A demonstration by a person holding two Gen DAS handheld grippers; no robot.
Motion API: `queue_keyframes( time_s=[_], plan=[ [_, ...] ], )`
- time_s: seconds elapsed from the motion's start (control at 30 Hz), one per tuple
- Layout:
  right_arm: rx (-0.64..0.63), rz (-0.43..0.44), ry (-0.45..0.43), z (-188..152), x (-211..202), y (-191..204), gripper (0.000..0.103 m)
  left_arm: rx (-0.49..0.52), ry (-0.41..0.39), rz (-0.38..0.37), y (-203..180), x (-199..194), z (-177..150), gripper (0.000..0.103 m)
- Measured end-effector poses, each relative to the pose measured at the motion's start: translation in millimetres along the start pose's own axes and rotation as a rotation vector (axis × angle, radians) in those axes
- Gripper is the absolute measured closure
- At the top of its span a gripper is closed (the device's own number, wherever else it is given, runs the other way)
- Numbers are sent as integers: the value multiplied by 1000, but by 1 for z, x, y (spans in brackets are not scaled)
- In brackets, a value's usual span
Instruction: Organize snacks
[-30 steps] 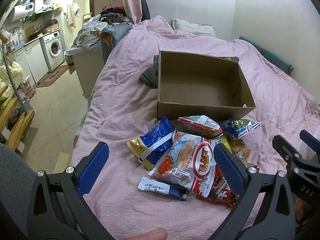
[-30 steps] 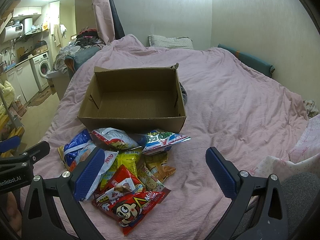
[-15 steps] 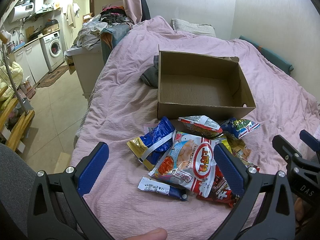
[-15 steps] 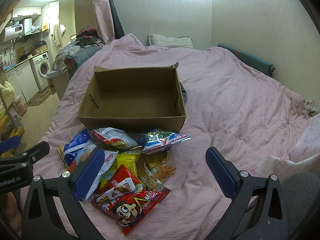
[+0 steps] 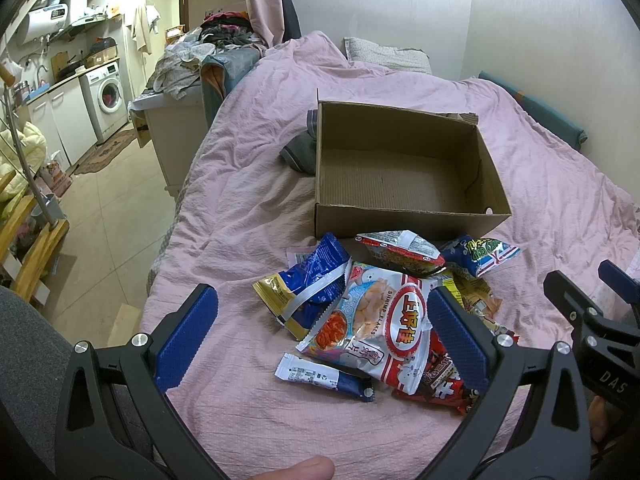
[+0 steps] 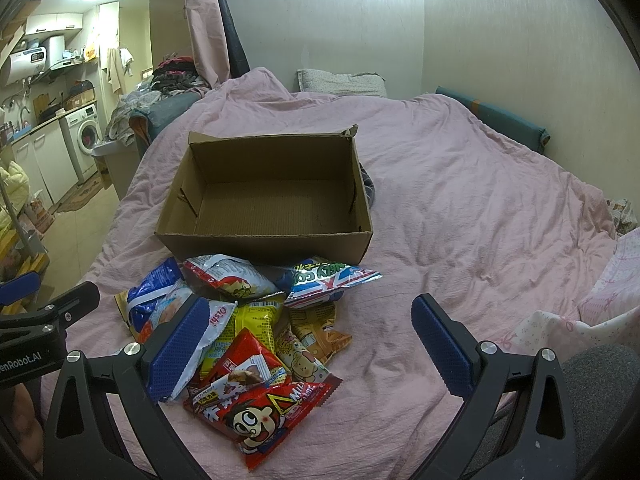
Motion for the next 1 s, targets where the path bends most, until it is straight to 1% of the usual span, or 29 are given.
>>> queue_keyframes(
  time_s=[0.6, 0.7, 0.77, 0.83, 0.9, 0.93, 1.0],
  plan=[
    [-5, 3, 7, -2, 2, 2, 0, -1, 0, 1, -1, -3, -1, 0],
    [-8, 9, 31, -1, 1, 1, 0, -1, 6, -4, -1, -2, -1, 0],
    [2, 36, 68, -1, 3, -1, 0, -6, 19, -14, 0, 0, 0, 0],
    [-4, 75, 128, -1, 7, -4, 0, -25, 33, -10, 5, 6, -1, 0],
    [-43, 114, 224, -4, 18, -4, 0, -49, 57, 4, 12, 11, -2, 0],
    [-85, 155, 315, -11, 29, -1, 0, -62, 74, 5, 15, 13, -2, 0],
    [-159, 235, 440, -24, 41, 9, 0, -96, 113, 8, 23, 19, -4, 0]
  ],
)
Point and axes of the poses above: each gripper's, at about its wrist camera, not at the fingertips, and x roughly the way its jaws point, y to its left, z to its top, the point moved 5 cm from there along x, roughly the way its jaws point
